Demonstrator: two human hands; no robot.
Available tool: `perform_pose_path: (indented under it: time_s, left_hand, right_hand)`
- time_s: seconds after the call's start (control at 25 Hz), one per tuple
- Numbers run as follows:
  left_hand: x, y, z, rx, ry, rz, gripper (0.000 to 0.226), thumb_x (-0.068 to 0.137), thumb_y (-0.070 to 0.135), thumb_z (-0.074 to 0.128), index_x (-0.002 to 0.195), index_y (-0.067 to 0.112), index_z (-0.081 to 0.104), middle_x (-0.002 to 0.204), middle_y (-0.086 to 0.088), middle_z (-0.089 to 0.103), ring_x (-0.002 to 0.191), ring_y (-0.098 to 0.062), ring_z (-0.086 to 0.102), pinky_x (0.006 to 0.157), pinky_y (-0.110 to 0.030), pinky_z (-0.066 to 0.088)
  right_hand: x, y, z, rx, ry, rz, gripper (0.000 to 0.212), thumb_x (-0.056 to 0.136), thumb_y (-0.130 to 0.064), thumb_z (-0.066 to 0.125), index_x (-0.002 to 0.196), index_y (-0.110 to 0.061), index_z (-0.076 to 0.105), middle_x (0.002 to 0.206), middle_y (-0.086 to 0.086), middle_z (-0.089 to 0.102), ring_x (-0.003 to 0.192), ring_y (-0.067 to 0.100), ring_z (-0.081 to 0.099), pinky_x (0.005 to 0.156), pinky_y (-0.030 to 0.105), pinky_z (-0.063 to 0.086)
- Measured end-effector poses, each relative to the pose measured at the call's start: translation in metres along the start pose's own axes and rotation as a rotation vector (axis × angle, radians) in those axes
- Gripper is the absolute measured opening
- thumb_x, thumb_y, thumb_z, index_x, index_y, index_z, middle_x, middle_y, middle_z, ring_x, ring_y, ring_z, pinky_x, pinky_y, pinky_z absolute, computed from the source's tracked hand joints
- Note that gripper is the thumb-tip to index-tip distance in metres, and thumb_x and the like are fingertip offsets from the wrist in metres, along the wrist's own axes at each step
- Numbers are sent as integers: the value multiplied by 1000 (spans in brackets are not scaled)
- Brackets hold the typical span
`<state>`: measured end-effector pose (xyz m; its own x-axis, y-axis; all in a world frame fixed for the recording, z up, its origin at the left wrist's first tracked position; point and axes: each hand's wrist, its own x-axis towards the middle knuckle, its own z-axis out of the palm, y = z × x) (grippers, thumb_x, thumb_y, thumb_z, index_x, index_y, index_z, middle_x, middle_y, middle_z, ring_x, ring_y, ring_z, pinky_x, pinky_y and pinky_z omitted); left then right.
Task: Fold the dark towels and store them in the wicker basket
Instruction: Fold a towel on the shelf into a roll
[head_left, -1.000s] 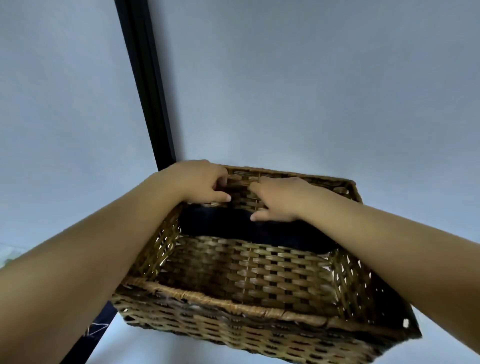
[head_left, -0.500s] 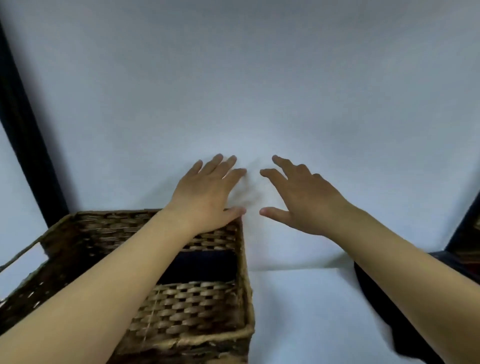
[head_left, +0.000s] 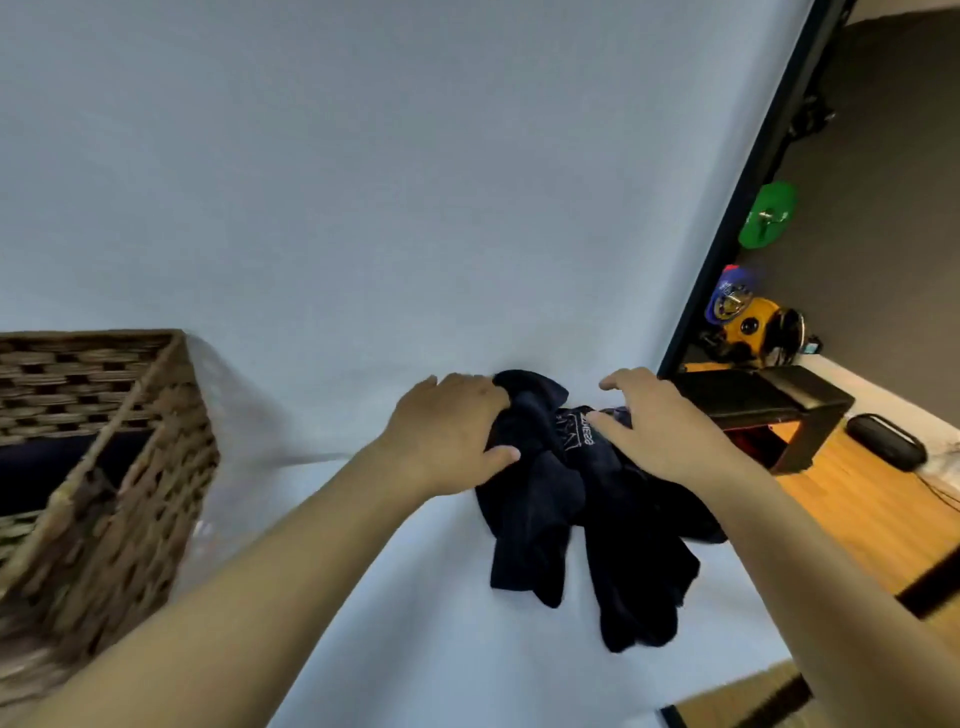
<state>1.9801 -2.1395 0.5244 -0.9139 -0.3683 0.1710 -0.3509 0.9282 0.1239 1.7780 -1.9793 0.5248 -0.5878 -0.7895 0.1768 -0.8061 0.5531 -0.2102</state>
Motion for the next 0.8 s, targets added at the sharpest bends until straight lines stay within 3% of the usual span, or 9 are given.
perform_pose_path:
  time_s: [0.12, 0.28, 0.4, 0.52, 0.6, 0.68, 0.8]
  left_hand:
    - [27, 35, 54, -141, -83, -37, 57, 96, 54, 54, 146, 30, 42, 142, 9, 49, 130, -17, 47, 99, -40, 46]
    - [46, 60, 98, -198, -57, 10, 59, 94, 54, 58, 147, 34, 41, 143, 14, 48, 129, -15, 45, 102, -39, 42]
    - [58, 66, 109, -191, -39, -29, 68, 87, 68, 57, 144, 34, 43, 135, 12, 53, 124, -16, 46, 101, -43, 41]
    - [70, 71, 111, -193, 48, -54, 68, 89, 68, 53, 147, 36, 39, 131, 9, 55, 121, -18, 46, 101, -42, 39]
    - [76, 77, 110, -132, 74, 36, 63, 92, 65, 51, 148, 38, 40, 133, 9, 50, 124, -19, 42, 102, -39, 34]
    - [83, 84, 109, -103, 34, 121, 50, 94, 60, 54, 139, 38, 52, 131, 9, 49, 124, -17, 40, 102, -40, 31]
    - [88, 92, 110, -8, -16, 165, 24, 99, 45, 55, 115, 31, 66, 118, 8, 54, 120, -18, 42, 96, -40, 28]
  right_hand:
    - [-8, 38, 34, -51, -137, 32, 59, 91, -60, 60, 137, -25, 50, 136, 0, 55, 124, 27, 54, 101, 45, 46]
    - [-20, 58, 53, 157, -245, -16, 62, 90, -54, 64, 142, -27, 47, 138, -5, 54, 128, 21, 51, 107, 45, 43]
    - [-26, 71, 55, 160, -64, 93, 59, 92, -48, 62, 144, -24, 45, 138, -2, 55, 128, 23, 52, 109, 48, 40]
    - [-31, 79, 53, -27, 19, 193, 29, 100, -42, 54, 121, -26, 63, 117, -6, 63, 113, 22, 59, 98, 45, 35]
    - [-31, 78, 53, 130, 63, 145, 17, 102, -33, 52, 102, -27, 68, 96, -13, 65, 98, 15, 62, 91, 40, 37]
    - [-27, 74, 49, 464, 163, 132, 16, 102, -26, 55, 94, -24, 68, 82, -13, 67, 83, 10, 63, 83, 36, 48]
    - [-21, 68, 39, 703, 276, 164, 15, 102, -23, 54, 94, -22, 67, 81, -9, 68, 78, 6, 65, 71, 22, 53]
